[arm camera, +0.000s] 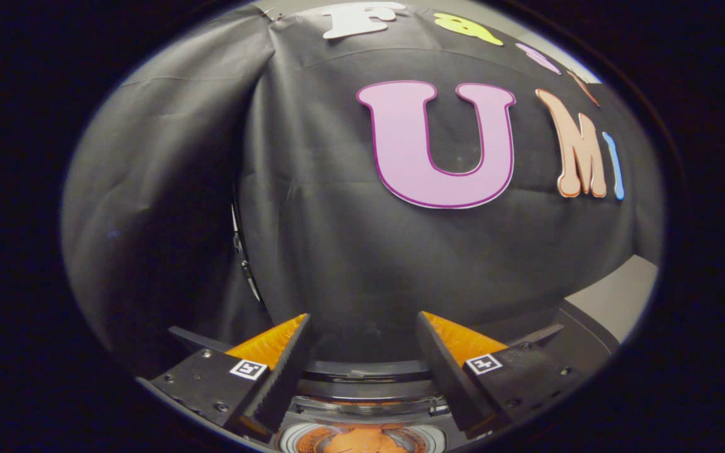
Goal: Put the clothes into the washing machine and then close the washing machine lid.
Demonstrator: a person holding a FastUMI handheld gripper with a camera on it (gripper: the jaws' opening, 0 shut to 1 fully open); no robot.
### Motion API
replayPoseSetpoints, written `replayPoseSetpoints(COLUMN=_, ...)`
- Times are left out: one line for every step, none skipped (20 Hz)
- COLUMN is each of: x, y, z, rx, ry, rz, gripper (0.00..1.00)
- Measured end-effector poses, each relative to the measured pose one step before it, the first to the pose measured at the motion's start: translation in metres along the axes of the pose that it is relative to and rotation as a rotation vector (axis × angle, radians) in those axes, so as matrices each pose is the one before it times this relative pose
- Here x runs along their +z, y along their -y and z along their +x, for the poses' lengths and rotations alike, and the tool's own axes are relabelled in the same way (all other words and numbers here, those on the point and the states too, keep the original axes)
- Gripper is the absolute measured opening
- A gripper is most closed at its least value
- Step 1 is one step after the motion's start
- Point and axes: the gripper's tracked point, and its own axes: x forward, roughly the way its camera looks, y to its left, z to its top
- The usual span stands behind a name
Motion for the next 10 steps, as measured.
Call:
replayPoseSetpoints(x=0.00051, y=0.00037, z=-0.00026, rx=0.00041, ry=0.00224, rz=-0.00104, gripper=0.99)
replayPoseSetpoints(x=0.00034, y=-0.00008, z=-0.00052, rx=0.00146, ry=0.00088, rz=0.00248, gripper=0.99)
replayPoseSetpoints(x=0.00002, y=-0.00035, z=0.00008, rx=0.00029, ry=0.00216, rz=0.00002, gripper=0.99)
replayPoseSetpoints(x=-0.00006, y=0.00007, z=0.00010, rx=0.00038, ry=0.00100, rz=-0.00376, gripper=0.99)
replayPoseSetpoints(x=0.00013, y=0.00063, z=-0.00065, rx=0.00422, ry=0.00201, rz=-0.00431, gripper=0.99)
replayPoseSetpoints(x=0.00084, y=-0.00040, z=0.00084, rx=0.00967, ry=0.00334, rz=0.00197, gripper=0.99)
replayPoseSetpoints(x=-0.00073, y=-0.00147, z=0.00051, rx=0.01320, ry=0.00633, rz=0.00422, gripper=0.99)
replayPoseSetpoints(x=0.00209, y=-0.00062, z=0.00058, rx=0.00713, ry=0.01291, rz=0.00532, gripper=0.99)
replayPoseSetpoints(x=0.00035, y=0.00121, z=-0.00018, rx=0.00289, ry=0.00307, rz=-0.00940, gripper=0.99)
replayPoseSetpoints(x=0.00060, y=0.00126, z=-0.00084, rx=-0.00238, ry=0.00745, rz=-0.00004, gripper=0.99)
